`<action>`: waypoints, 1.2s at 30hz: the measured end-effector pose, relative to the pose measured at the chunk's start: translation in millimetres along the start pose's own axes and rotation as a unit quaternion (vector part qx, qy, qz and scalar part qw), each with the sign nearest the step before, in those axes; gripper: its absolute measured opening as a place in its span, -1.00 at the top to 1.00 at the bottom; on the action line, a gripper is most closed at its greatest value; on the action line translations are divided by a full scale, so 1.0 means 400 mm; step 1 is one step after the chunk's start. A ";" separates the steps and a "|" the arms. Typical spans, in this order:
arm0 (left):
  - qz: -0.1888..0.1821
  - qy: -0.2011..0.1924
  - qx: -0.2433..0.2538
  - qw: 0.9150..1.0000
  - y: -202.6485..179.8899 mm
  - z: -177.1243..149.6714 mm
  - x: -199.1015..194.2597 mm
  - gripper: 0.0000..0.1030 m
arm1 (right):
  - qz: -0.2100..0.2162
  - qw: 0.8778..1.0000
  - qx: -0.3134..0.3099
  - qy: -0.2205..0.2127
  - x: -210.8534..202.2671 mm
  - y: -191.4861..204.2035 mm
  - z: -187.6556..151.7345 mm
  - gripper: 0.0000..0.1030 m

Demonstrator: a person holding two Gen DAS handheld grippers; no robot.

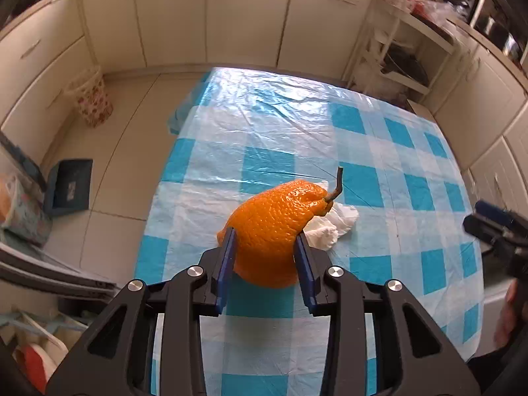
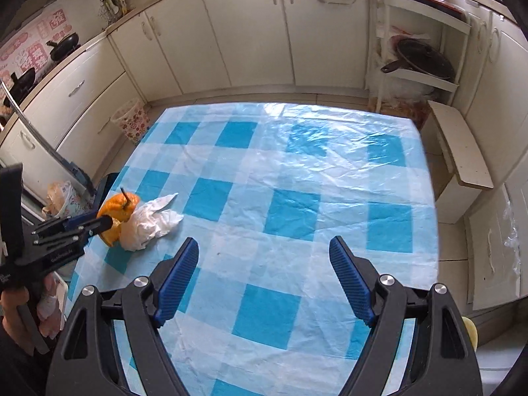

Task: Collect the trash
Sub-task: 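Move the left tool to the whole orange and grasp it, then grasp the white tissue with the right tool while the left tool lifts the orange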

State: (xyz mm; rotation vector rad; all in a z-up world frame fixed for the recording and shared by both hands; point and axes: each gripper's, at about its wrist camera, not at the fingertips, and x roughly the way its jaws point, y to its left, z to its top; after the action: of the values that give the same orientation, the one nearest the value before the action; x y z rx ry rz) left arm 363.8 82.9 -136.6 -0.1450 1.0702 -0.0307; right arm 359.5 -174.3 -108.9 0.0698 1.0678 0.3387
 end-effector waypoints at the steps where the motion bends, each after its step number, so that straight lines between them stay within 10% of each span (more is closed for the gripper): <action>1: -0.007 0.004 -0.020 1.000 0.024 0.001 0.001 0.39 | 0.003 1.000 -0.010 0.006 0.016 0.026 -0.002 -0.52; 16: -0.035 0.018 -0.079 0.996 0.116 0.000 -0.007 0.52 | 0.016 0.992 -0.122 0.000 0.199 0.341 -0.009 -0.52; 25: -0.010 0.020 -0.056 0.998 0.096 0.000 0.003 0.50 | 0.024 0.992 -0.124 0.023 0.242 0.356 -0.016 0.61; 36: -0.042 -0.004 -0.035 0.999 0.041 0.004 -0.038 0.89 | 0.045 0.996 -0.072 0.001 0.109 0.216 -0.013 0.67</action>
State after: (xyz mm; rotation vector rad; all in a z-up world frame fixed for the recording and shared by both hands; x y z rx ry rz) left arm 357.0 100.7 -124.8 -0.2521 1.0575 -0.0677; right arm 353.3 -79.7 -129.5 -0.0117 1.0415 0.4956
